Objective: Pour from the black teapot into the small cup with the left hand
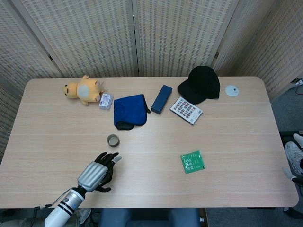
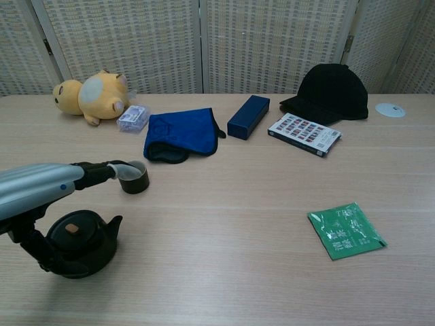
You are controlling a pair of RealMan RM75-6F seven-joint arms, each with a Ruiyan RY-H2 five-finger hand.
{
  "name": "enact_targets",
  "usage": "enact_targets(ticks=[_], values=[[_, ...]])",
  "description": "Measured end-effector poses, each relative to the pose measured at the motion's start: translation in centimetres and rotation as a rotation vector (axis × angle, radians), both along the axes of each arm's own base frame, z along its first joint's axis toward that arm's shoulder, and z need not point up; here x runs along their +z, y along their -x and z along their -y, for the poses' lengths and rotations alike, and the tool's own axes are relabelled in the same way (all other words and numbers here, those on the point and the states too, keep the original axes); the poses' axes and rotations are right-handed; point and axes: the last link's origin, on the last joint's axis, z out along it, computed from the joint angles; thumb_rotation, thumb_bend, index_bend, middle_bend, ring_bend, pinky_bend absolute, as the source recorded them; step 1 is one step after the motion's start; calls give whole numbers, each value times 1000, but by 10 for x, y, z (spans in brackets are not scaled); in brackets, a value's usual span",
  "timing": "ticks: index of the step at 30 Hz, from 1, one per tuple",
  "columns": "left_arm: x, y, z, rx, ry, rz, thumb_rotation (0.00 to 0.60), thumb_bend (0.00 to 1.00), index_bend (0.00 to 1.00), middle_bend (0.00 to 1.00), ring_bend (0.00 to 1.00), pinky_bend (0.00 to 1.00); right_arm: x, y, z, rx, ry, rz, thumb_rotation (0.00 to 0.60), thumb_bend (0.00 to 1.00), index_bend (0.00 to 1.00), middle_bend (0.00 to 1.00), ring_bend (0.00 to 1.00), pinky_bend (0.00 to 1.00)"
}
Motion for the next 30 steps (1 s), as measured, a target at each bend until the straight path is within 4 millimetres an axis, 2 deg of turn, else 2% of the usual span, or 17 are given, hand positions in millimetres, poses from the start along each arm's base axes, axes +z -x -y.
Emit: enact_targets(ticks=[16, 30], values=[[2, 20, -12, 43, -21, -78, 600, 74, 0, 0, 56, 0, -1, -1, 1, 2, -4, -2, 600, 144, 107, 155, 76, 117], [14, 38, -37, 77, -99, -130, 600, 74, 0, 0, 56, 0, -2, -3, 2, 6, -5, -5, 600, 144, 107, 155, 76, 117]])
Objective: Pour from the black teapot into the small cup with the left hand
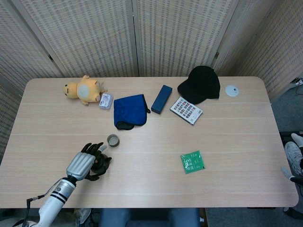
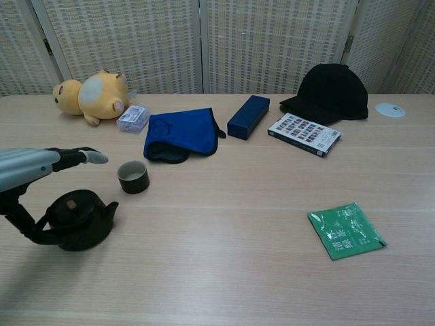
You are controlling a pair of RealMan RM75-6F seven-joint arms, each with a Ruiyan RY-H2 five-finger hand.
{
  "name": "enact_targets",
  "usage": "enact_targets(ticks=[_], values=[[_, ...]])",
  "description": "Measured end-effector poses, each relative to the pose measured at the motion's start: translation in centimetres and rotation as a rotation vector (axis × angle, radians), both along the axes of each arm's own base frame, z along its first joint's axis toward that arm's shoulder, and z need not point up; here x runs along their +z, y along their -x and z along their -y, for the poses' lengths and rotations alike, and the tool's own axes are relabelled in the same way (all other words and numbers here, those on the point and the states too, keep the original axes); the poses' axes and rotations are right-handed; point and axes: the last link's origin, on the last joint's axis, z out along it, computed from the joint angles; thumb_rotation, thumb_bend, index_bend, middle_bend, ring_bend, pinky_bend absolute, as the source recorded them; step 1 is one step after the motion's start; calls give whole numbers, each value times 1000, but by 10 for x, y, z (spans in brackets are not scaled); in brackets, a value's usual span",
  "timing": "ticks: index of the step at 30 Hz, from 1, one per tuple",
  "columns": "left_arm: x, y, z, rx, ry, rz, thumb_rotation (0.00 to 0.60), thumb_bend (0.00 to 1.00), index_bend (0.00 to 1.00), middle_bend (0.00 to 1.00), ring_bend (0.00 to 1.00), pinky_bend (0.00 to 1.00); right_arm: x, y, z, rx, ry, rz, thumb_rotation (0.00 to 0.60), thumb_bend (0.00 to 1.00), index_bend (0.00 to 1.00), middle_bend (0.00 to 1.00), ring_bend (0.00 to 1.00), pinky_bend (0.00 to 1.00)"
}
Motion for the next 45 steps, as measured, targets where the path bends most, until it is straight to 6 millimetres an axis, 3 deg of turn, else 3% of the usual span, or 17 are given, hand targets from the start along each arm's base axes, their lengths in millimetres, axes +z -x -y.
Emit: enact_targets(ticks=[36, 45], values=[[8, 19, -86, 109, -188, -38, 600, 75, 0, 0, 68, 0, 1, 0, 0, -4, 3, 0, 600, 144, 107, 155, 76, 117], [20, 26, -78, 122, -212, -39, 600, 74, 61, 0, 73, 0, -1, 0, 4, 3, -6, 0, 600, 144, 107, 155, 76, 117]])
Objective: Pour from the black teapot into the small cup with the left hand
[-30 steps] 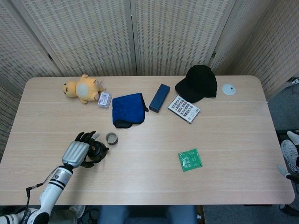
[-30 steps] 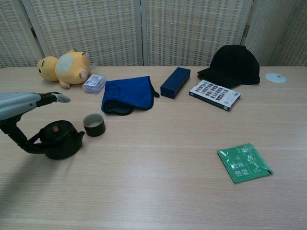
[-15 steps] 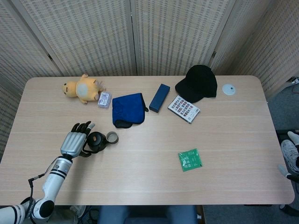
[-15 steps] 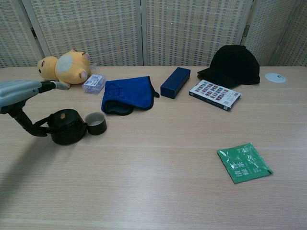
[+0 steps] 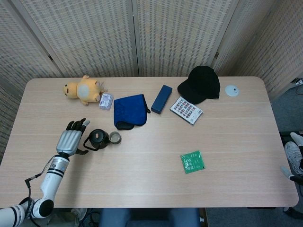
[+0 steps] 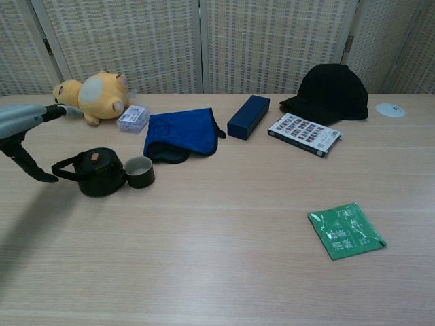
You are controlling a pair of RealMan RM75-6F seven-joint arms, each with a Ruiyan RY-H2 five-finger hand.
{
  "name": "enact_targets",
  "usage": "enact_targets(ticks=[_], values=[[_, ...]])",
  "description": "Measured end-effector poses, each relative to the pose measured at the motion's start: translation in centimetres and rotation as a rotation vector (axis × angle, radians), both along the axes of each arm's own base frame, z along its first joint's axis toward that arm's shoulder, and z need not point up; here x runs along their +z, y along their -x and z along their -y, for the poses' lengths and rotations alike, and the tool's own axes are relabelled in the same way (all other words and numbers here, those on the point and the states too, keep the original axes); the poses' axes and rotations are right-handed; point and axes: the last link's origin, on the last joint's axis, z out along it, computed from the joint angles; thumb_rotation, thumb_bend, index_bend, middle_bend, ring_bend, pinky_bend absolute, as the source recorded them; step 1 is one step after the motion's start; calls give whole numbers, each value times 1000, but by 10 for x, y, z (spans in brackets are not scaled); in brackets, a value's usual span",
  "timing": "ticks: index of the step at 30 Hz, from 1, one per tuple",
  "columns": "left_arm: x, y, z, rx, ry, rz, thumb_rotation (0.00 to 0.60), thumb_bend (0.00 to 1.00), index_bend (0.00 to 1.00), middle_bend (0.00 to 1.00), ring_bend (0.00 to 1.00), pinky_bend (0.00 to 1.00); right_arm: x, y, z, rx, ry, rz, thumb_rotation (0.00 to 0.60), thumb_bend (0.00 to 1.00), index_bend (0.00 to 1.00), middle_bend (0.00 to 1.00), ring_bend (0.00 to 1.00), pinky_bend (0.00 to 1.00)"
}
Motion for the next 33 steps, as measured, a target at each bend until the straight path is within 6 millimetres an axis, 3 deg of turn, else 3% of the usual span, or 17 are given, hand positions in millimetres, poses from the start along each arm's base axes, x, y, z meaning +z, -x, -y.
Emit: enact_targets(ticks=[3, 9, 20, 33], values=[[4, 0, 10, -17, -1, 4, 600, 74, 158, 35, 97, 0, -1, -1, 1, 2, -5, -1, 600, 144, 107, 155, 76, 117], [7, -6, 29, -81, 7, 32, 600, 75, 294, 217, 257, 0, -3, -2, 2, 8, -8, 0, 600, 144, 107, 155, 76, 117], [-6, -19, 44, -181, 50, 5, 600, 75, 334, 267, 289, 0, 0, 2, -3, -5, 1, 1, 600, 144, 107, 155, 76, 117], [-19, -18, 39, -200, 58, -59, 600, 75, 393, 346, 322, 0, 1, 6, -7, -13, 9, 6, 600, 144, 107, 155, 76, 117]])
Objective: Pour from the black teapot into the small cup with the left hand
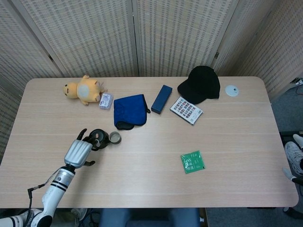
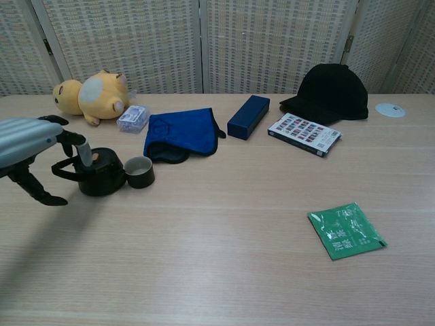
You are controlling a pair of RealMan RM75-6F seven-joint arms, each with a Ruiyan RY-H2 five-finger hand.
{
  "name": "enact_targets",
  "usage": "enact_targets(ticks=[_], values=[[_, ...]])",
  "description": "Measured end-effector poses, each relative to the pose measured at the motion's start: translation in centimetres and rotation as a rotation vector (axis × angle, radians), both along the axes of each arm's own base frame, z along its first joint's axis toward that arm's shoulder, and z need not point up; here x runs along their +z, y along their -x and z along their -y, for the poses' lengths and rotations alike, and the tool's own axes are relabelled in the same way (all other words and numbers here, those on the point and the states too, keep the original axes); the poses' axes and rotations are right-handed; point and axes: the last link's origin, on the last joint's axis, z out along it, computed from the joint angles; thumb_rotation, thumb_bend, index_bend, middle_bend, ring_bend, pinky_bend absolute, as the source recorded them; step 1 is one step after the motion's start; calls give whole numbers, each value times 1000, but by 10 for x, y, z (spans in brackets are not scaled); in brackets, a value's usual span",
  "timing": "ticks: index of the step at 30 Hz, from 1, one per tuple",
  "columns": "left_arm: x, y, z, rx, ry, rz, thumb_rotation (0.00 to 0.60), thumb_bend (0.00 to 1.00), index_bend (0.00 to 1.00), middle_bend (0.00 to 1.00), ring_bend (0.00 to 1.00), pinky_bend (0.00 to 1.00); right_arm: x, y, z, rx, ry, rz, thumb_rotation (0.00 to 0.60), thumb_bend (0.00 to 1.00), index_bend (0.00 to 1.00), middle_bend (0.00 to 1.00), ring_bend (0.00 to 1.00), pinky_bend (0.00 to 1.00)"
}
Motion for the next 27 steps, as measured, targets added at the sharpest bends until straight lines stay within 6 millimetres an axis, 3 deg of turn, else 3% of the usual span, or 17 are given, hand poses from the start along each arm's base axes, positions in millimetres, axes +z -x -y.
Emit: enact_targets(ticks=[27], values=[[-5, 13, -6, 48, 1, -37, 600, 75, 397, 366, 345, 0, 0, 1, 0, -2, -1, -2, 600, 144, 107, 156, 76, 116]])
